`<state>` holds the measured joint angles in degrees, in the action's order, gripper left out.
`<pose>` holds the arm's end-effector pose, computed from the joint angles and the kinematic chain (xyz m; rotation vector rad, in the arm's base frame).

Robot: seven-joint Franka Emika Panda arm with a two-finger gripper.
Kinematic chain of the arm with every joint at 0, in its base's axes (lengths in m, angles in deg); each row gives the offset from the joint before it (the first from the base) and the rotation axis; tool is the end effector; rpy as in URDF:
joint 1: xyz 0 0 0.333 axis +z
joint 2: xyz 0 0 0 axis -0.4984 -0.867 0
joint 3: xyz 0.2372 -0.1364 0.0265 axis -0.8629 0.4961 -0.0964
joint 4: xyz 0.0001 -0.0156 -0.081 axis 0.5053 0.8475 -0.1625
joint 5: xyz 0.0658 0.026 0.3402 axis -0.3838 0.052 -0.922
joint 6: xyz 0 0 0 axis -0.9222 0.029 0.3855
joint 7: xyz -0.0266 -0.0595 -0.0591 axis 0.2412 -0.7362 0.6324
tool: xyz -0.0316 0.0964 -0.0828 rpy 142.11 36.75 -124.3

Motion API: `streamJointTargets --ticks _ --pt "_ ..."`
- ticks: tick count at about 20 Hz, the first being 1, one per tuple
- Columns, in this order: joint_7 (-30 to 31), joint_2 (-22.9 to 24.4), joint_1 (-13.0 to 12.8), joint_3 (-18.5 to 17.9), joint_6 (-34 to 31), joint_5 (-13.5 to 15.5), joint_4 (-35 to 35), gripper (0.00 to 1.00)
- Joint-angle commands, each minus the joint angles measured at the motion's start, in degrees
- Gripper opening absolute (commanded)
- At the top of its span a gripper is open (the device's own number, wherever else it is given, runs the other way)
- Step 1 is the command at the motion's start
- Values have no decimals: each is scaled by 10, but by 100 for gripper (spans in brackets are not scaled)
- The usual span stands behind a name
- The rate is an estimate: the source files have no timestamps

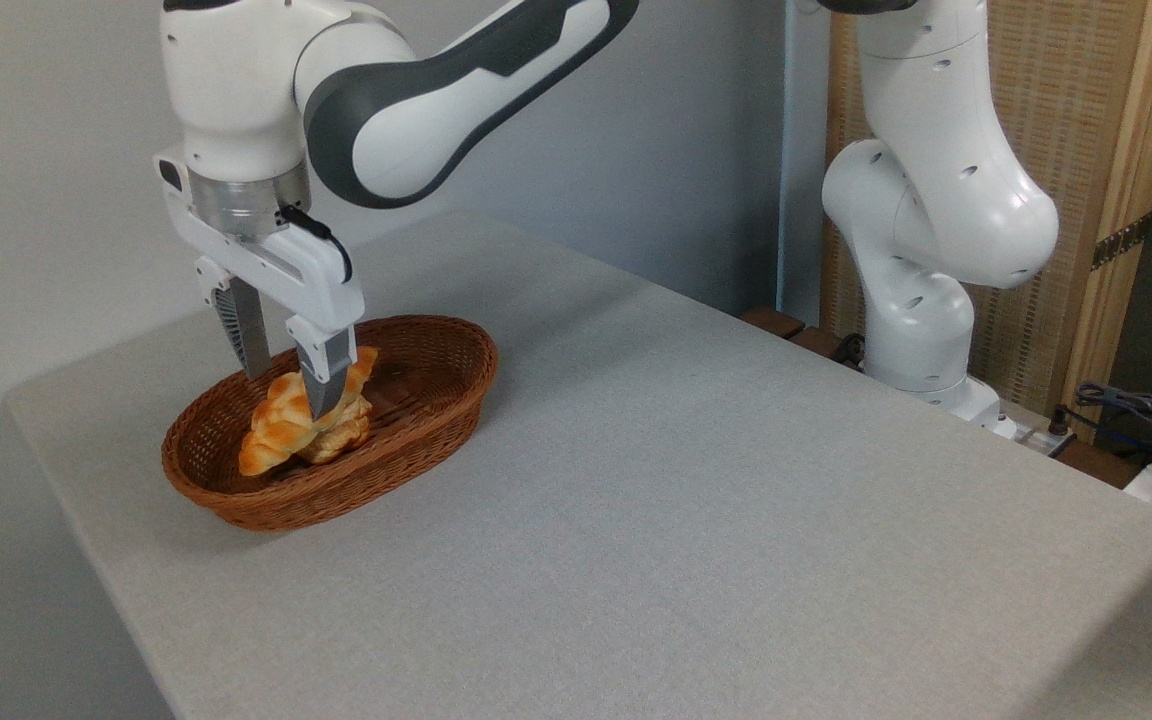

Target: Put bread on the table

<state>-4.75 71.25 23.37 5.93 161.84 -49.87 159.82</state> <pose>0.5499 -0.2236 0.4355 2.7984 -0.7926 0.1889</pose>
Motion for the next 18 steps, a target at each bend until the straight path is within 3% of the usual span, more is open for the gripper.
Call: streamJointTargets --ticks 1,9,10,12,13,18 --pt "19 -11 -4 9 17 -33 2 100" --pt "18 -23 -15 11 17 -41 2 99" --pt "18 -23 -15 11 17 -52 2 89" --pt "16 -24 -15 11 17 -61 2 47" --pt "13 -24 -15 11 17 -63 2 37" --pt "12 -23 -15 11 17 -62 2 35"
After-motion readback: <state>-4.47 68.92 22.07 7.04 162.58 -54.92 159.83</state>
